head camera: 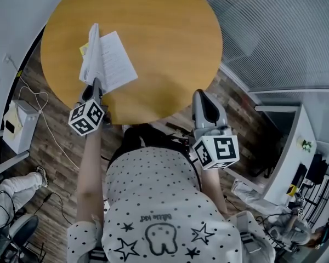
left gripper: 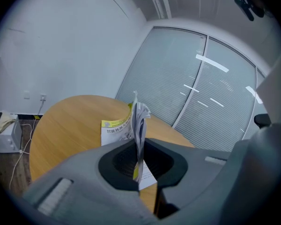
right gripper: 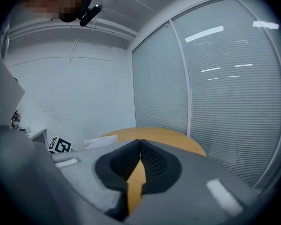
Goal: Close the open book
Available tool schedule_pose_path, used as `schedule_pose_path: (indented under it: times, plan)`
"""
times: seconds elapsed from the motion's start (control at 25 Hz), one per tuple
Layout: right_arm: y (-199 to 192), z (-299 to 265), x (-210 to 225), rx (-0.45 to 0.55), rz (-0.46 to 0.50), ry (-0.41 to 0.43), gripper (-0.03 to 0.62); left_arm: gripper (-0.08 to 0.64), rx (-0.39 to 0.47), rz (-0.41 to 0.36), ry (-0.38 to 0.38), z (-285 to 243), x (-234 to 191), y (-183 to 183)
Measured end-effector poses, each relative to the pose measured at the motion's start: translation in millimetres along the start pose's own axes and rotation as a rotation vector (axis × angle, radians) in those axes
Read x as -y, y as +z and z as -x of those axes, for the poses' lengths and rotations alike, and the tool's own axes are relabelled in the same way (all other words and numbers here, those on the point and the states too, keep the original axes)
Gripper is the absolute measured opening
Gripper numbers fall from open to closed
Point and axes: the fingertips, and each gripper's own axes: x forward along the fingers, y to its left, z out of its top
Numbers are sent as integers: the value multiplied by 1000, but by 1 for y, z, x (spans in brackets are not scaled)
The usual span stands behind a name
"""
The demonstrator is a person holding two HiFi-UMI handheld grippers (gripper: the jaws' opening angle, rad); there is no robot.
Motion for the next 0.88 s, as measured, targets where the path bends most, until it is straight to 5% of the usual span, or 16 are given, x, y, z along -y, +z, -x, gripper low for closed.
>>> schedule_pose_path:
  times: [0.88]
  plan:
    - [4,-12,7,-6,2,-37,5,34,-80,-82,-74,-26,21,-23]
